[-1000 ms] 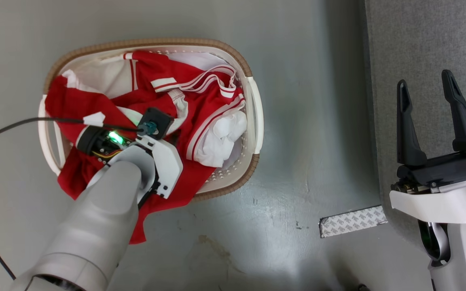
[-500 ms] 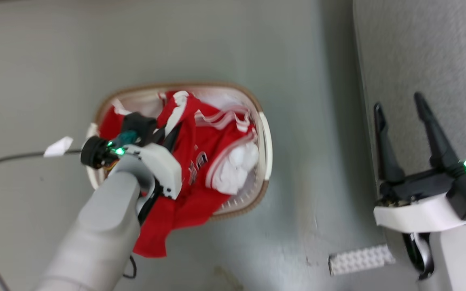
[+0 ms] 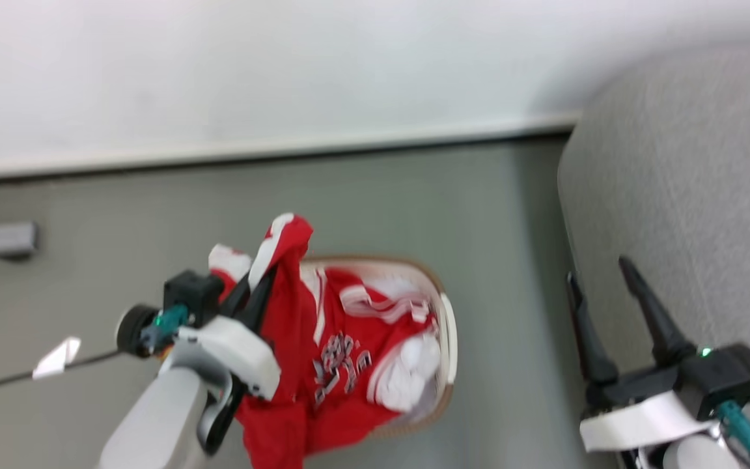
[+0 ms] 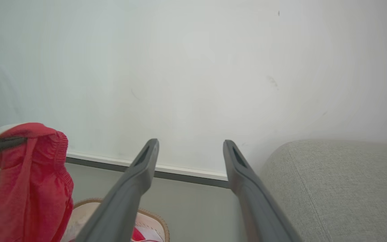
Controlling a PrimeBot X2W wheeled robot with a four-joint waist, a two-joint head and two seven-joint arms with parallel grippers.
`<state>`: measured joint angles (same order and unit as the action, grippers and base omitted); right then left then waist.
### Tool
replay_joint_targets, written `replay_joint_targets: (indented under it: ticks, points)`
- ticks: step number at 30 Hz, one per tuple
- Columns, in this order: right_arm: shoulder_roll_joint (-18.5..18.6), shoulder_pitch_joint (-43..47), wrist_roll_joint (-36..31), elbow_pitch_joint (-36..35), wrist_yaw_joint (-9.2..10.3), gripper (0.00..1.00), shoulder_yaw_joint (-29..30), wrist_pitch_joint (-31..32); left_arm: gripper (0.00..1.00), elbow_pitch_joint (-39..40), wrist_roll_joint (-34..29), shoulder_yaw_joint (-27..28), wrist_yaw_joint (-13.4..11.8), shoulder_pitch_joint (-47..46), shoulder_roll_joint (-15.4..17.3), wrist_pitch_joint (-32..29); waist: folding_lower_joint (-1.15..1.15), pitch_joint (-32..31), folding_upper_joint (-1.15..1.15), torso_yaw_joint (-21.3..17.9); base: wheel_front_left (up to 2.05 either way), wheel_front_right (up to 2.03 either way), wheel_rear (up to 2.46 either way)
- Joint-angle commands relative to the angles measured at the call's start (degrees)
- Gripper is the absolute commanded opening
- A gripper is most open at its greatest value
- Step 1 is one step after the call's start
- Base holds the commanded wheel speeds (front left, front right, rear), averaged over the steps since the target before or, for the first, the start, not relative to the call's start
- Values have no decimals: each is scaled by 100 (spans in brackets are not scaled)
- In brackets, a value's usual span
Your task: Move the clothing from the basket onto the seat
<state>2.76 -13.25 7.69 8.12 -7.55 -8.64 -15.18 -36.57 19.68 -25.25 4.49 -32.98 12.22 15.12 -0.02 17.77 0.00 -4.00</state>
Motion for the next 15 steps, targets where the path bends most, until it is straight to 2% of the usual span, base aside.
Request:
replay_joint_targets:
  ticks: [1,9,15]
  points:
    - [23,172,72,46,12,100,-23,4,0,115,83,21,-44,200,74,4,2,-659,0,182,0,0,0]
    - [18,693,151,92,12,100,-393,4,0,1128,226,105,-256,905,282,-251,2,-1559,0,244,0,0,0]
    - [21,808,55,-90,12,100,-983,4,0,2148,232,61,-455,1190,398,-657,2,-1848,0,296,0,0,0]
